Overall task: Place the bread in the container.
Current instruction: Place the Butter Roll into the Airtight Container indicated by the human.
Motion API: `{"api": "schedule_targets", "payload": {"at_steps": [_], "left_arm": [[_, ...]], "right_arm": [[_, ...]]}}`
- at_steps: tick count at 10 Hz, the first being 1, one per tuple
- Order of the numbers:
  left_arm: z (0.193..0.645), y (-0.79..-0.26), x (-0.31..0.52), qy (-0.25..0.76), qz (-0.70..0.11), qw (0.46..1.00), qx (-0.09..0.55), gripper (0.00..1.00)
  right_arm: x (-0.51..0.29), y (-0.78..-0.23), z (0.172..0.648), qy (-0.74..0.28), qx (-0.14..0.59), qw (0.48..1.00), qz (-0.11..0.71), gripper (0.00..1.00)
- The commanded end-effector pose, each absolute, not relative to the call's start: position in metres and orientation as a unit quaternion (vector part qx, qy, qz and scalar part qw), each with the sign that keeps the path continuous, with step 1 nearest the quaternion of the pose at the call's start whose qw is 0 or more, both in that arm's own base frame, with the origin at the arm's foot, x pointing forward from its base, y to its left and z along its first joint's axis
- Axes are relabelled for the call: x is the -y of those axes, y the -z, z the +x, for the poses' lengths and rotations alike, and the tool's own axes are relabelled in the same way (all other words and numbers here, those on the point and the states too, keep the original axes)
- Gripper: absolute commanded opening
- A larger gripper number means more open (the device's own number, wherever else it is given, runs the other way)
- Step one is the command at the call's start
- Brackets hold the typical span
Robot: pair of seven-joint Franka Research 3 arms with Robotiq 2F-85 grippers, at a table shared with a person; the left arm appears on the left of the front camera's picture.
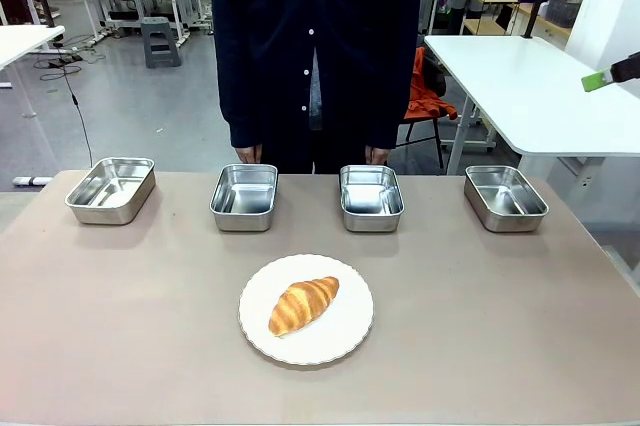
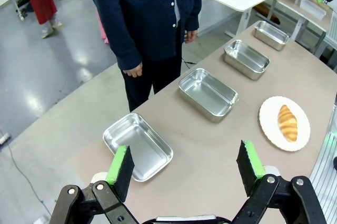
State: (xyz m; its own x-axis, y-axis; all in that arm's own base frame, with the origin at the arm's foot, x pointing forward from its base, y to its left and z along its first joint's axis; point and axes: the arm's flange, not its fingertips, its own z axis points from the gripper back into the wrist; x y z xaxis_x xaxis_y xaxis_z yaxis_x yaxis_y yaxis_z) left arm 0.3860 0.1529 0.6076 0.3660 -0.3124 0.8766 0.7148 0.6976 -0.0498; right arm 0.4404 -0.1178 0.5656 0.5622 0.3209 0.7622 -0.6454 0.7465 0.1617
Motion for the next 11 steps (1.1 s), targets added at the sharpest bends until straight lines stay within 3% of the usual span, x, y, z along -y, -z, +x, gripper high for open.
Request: {"api": "schedule_targets", "payload": {"at_steps": [1,11], "left_arm": [[0.3848,-0.6073,-0.1545,0.324,-0.221,0.794,0.465,1.0],[0.3848,-0.6073,-0.1545,0.324,-0.221,0.794,0.465,1.0]], "right_arm": [[0.1169,-0.5659,0.4419,-0.282,0.379,0.854,0.22,1.0],[0.1169,-0.5659,0.4419,-0.282,0.379,0.854,0.22,1.0]]}}
